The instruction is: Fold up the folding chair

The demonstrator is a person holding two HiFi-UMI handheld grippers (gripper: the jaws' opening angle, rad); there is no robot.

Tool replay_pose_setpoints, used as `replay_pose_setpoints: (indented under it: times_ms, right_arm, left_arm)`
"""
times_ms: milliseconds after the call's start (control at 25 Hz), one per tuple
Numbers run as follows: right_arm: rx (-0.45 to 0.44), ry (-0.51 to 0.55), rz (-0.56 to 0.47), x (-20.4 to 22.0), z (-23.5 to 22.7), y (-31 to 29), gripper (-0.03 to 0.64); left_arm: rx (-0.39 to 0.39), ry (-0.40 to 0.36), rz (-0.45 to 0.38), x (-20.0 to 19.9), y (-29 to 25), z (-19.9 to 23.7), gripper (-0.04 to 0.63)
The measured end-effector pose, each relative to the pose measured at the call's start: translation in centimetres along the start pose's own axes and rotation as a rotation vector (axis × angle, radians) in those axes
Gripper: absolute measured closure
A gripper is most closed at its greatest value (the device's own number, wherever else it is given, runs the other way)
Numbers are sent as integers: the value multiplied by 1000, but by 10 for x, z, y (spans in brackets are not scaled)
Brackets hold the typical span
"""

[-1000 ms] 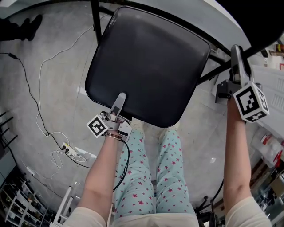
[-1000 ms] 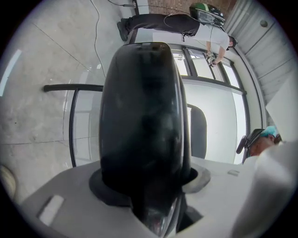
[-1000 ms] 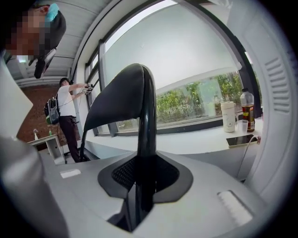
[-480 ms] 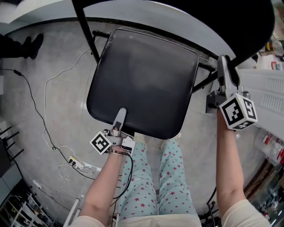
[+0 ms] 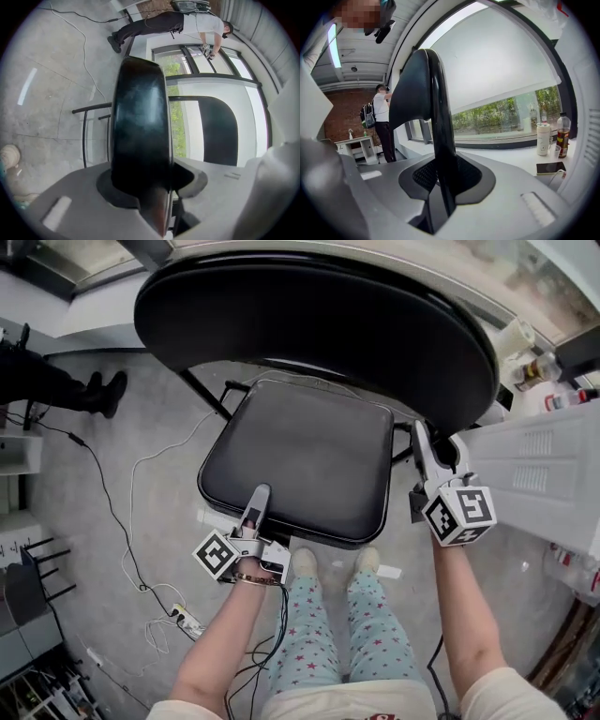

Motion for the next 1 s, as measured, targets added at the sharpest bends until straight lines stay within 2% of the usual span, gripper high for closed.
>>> replay_pose_setpoints:
  times_ms: [80, 280, 400, 1000]
  right_arm:
    - [-31, 23, 22, -4, 3, 3, 523]
    - [-117, 92, 87, -12, 17, 14, 520]
    - [-146, 112, 100, -17, 15, 13, 520]
    - [-114, 71, 115, -38, 11, 8, 506]
  left_arm:
    - [-2, -5, -44, -3, -8, -22, 416]
    - [-115, 0, -148, -13, -11, -49, 430]
    - [-146, -1, -156, -15, -22, -62, 437]
    - [-352, 29, -147, -29, -87, -124, 452]
Point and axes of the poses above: the fingertips, and each gripper's own axes: y backward along the fingers, z to its left, x out of its underside, the point moved 4 cm from there along y, backward along the fingers, and after that the axes turned 7 degrees about z, right-handed, at the moved point
